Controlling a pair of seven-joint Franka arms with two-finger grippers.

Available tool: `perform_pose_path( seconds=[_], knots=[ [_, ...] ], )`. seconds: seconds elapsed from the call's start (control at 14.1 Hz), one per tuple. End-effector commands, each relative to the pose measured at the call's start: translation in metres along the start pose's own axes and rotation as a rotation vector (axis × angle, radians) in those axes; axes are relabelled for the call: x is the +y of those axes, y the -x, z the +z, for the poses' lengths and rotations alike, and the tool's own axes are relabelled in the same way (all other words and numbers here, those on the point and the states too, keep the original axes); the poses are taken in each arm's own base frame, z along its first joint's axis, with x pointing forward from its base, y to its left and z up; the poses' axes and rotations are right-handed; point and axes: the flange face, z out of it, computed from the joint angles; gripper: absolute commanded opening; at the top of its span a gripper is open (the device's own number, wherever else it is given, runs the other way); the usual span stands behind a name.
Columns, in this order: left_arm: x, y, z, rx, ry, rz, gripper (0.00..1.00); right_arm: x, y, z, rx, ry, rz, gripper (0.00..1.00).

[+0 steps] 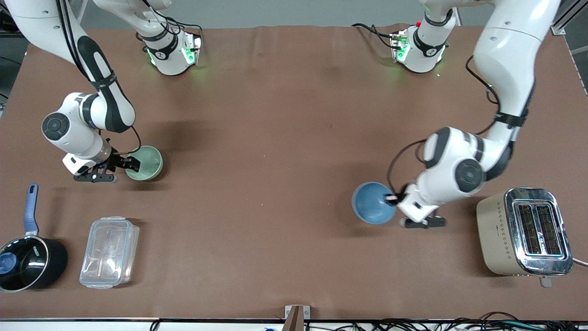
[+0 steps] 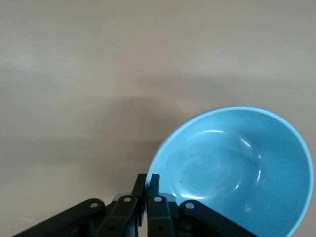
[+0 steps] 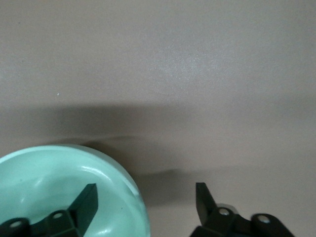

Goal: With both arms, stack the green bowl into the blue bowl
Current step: 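Slide the blue bowl with the left gripper while the right gripper slides the green bowl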

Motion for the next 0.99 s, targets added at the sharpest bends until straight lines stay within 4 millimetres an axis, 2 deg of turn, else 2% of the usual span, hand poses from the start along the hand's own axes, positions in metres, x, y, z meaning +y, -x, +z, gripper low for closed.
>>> perform_pose_path(
  seconds=[0.0,0.14,0.21,0.28,0.35,0.5,0.57,0.78,0.92],
  knots=[
    [0.083,0.036,0.015,-0.016,-0.006,-0.019,0.00,0.002,0.009,-0.002,0.007,0.000,-0.005,0.38],
    [0.131,0.068,0.044,-0.046,-0.011,-0.048,0.00,0.006,0.009,-0.002,0.007,-0.004,0.012,0.21],
    [0.156,0.081,0.050,-0.037,0.002,-0.048,0.00,0.006,0.009,-0.001,0.003,-0.006,0.021,0.11],
    [0.172,0.095,0.062,-0.043,0.001,-0.051,0.00,0.007,0.008,-0.002,0.006,-0.008,0.031,0.04],
    [0.185,0.106,0.073,-0.049,0.004,-0.057,0.00,0.008,0.008,-0.004,0.006,-0.025,0.059,0.00],
    [0.206,0.124,0.089,-0.038,0.027,-0.069,0.00,0.008,0.007,-0.008,-0.002,-0.037,0.067,0.00],
    [0.215,0.133,0.097,-0.040,0.033,-0.055,0.00,0.008,0.005,-0.019,-0.028,-0.047,0.067,0.00],
    [0.226,0.148,0.122,-0.032,0.031,-0.012,0.01,0.009,-0.024,-0.110,-0.075,-0.101,0.069,0.00],
    [0.225,0.148,0.126,-0.028,0.021,-0.001,0.06,0.001,-0.048,-0.163,-0.115,-0.160,0.077,0.00]
  ],
)
